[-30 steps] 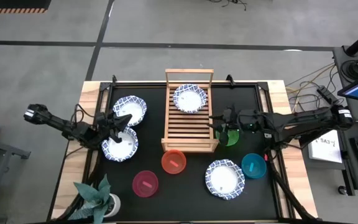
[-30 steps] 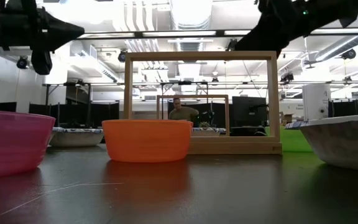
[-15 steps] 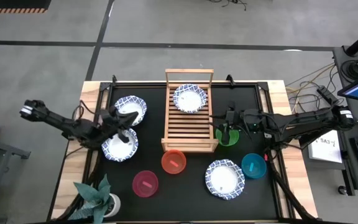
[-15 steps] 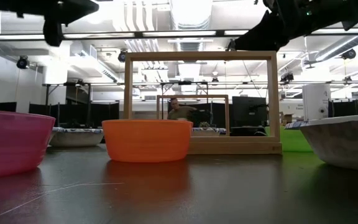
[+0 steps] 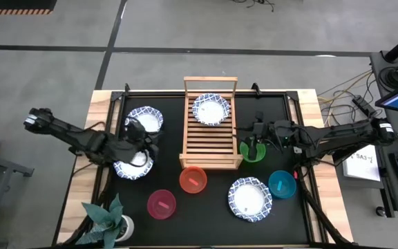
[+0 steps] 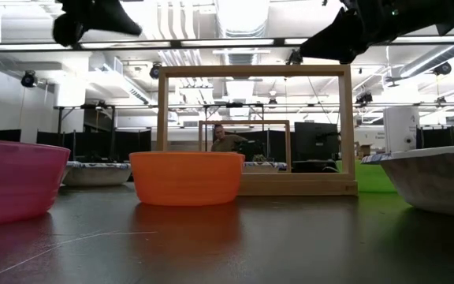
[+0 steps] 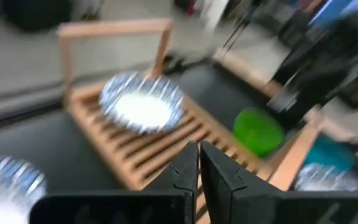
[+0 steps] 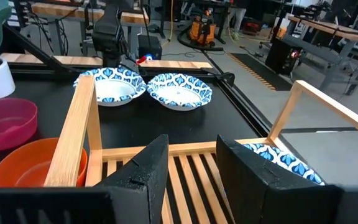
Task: Place and stack bowls onto a shelf
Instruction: Stack the top left white bowl on top of the white bowl on the shelf
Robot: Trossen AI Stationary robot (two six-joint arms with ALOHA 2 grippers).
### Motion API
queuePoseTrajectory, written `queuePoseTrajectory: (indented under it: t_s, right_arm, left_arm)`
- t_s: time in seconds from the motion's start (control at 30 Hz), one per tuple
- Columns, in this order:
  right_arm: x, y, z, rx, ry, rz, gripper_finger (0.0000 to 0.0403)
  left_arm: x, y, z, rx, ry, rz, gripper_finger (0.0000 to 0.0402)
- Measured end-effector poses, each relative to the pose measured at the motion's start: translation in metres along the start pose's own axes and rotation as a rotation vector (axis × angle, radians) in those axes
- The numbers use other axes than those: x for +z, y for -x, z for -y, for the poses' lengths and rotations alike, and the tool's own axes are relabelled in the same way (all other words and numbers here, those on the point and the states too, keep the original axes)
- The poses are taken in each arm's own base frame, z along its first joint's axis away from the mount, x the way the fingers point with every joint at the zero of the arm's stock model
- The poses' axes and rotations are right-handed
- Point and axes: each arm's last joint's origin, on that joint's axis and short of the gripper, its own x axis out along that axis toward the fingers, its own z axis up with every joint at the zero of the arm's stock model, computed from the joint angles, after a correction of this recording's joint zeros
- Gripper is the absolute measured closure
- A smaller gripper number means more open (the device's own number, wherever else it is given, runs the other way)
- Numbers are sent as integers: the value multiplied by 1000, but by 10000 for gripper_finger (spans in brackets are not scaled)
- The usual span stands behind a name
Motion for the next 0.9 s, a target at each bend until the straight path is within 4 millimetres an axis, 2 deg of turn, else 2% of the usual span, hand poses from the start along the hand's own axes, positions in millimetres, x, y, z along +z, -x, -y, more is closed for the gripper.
queuePoseTrajectory:
  t_s: [0.1, 0.23, 0.4, 0.57, 0.77, 0.9]
  right_arm:
    - [1, 2, 1, -1, -11, 9, 275]
    - [2, 3, 1, -1, -26, 13, 275]
    - [2, 2, 1, -1, -24, 13, 275]
    - [2, 2, 1, -1, -3, 13, 275]
    - [2, 2, 1, -1, 14, 12, 275]
    - [2, 2, 1, -1, 22, 12, 275]
  left_arm:
    - [0, -2, 7, 86, -73, -177, 402]
    - [-4, -10, 15, 196, -277, -358, 402]
    - [0, -38, 15, 294, -391, -478, 402]
    - [0, -68, -1, 314, -515, -651, 402]
    - [-3, -91, -29, 314, -739, -779, 394]
    - [-4, -102, -45, 206, -724, -847, 370]
